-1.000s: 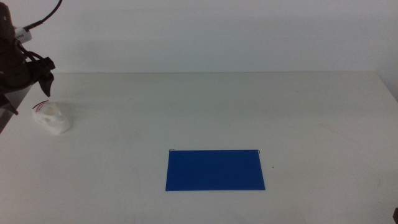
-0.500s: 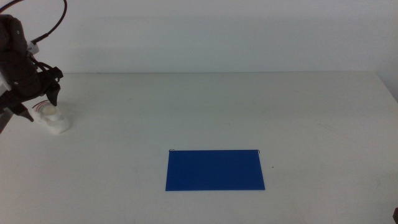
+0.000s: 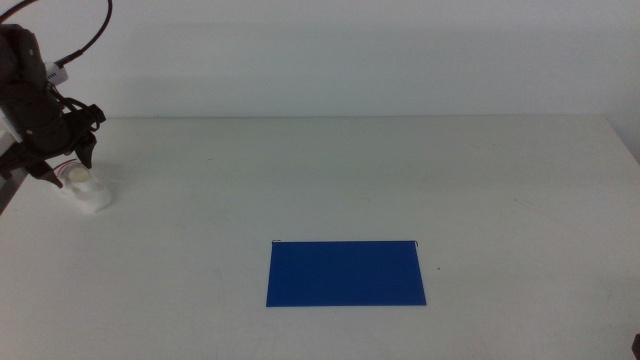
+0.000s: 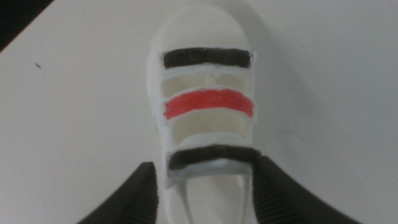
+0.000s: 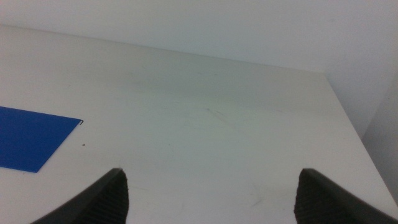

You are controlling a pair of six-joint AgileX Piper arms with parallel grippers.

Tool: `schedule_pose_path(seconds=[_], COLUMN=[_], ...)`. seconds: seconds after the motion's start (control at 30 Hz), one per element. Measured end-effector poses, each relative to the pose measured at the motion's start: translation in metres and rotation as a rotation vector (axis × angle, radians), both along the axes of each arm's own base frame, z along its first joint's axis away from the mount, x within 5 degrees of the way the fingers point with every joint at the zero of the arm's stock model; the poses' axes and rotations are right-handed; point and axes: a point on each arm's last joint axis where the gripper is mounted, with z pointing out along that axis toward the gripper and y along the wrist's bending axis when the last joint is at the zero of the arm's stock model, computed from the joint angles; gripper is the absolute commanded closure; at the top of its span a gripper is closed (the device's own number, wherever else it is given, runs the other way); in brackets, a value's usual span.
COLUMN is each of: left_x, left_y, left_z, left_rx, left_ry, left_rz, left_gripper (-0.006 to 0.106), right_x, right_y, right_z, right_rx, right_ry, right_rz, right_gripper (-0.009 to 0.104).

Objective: Use one arm to grab the shoe from the table and place it on the mat.

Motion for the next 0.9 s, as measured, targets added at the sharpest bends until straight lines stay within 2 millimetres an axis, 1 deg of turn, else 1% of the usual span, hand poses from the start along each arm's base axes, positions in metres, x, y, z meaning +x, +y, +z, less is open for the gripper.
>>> schedule_pose_path(seconds=[0.17, 0.23, 0.5, 0.6, 0.7, 0.8, 0.9], left_x=[0.001, 0.002, 0.005, 0.005, 0.006, 0.008, 0.011], left_y=[0.001, 0.0, 0.0, 0.0, 0.0, 0.002, 0.003], left_z=[0.001, 0.002, 0.007, 0.012, 0.013, 0.011, 0.003], left_rx=[0.01, 0.011, -0.006, -0.006, -0.002, 0.014, 0.02], left_ry=[0.007, 0.01, 0.053, 0.052, 0.044, 0.033, 0.03], left_rz=[-0.023, -0.035, -0.057, -0.057, -0.056, -0.046, -0.036], left_gripper=[0.015, 0.007, 0.007, 0.007, 0.007, 0.007, 0.007], right_x=[0.0, 0.0, 0.0, 0.0, 0.0, 0.0, 0.0], right_y=[0.0, 0.0, 0.0, 0.0, 0.0, 0.0, 0.0], right_z=[0.0, 0.0, 0.0, 0.0, 0.0, 0.0, 0.0], right_rx=[0.0, 0.0, 0.0, 0.0, 0.0, 0.0, 0.0], right_ry=[0.0, 0.0, 0.0, 0.0, 0.0, 0.0, 0.0], right_rz=[0.0, 0.0, 0.0, 0.0, 0.0, 0.0, 0.0], right_gripper=[0.017, 0.017, 0.017, 0.017, 0.017, 0.017, 0.017])
